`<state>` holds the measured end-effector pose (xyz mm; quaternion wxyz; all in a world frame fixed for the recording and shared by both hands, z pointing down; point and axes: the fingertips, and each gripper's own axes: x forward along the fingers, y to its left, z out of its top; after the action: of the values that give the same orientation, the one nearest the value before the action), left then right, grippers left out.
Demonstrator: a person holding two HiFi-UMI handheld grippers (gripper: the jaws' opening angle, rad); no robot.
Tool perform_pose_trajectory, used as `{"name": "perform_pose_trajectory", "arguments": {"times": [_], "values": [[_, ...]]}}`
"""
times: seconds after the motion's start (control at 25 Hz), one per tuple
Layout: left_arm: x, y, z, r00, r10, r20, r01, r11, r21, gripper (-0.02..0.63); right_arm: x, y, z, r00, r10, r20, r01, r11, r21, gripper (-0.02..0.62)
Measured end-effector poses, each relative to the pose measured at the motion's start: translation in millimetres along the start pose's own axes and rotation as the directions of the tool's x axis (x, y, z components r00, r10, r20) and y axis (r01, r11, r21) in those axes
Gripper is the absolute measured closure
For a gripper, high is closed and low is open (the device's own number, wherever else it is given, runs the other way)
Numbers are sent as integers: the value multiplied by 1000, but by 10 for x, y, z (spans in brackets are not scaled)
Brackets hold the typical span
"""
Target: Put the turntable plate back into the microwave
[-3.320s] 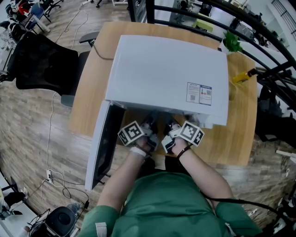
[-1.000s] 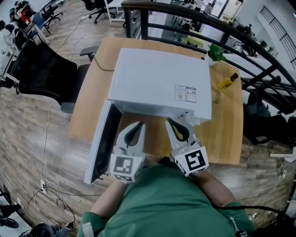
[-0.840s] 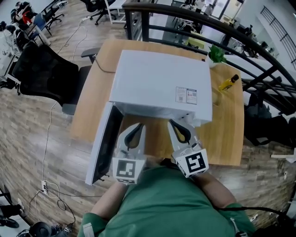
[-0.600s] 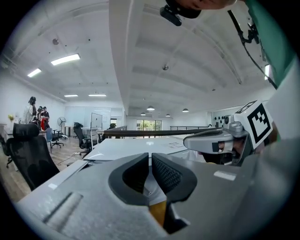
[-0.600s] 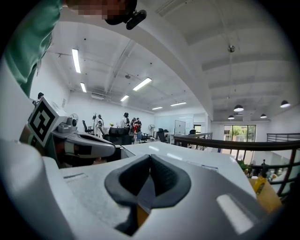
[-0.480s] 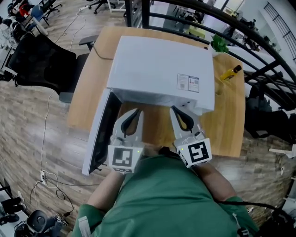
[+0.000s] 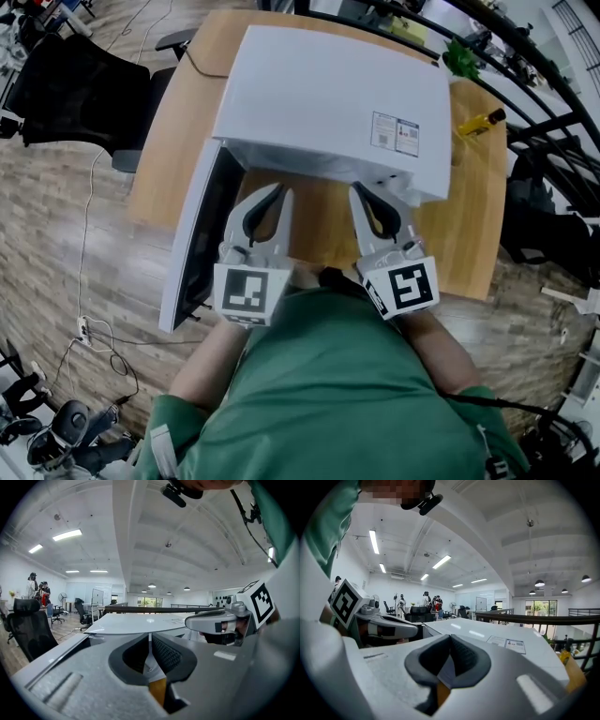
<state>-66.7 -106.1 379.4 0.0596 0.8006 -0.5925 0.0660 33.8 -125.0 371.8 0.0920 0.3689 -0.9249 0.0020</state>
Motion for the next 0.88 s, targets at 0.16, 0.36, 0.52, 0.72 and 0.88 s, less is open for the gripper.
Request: {"name": "perform_pose_trajectory", "arguments": {"times": [0.16, 0.36, 0.52, 0.72, 0.88], "values": [[26, 49, -12, 1000, 8, -7, -8, 1000, 0, 577, 59, 26, -6, 1000, 17, -2, -17, 1000, 1, 591], [60, 72, -35, 1000, 7, -15, -7, 1000, 5, 577, 112, 76, -7, 999, 42, 4, -42, 999, -15, 592], [82, 74, -53, 1000, 8, -17, -8, 1000, 4, 577, 134, 83, -20, 999, 47, 0, -47, 999, -16, 592], [101, 68, -45, 1000, 8, -19, -7, 1000, 1, 577, 137, 72, 0, 999, 42, 0, -42, 999, 9, 592], [111, 51, -71, 1000, 5, -24, -5, 1000, -2, 577, 129, 70, -28, 999, 44, -2, -44, 999, 6, 592]]}}
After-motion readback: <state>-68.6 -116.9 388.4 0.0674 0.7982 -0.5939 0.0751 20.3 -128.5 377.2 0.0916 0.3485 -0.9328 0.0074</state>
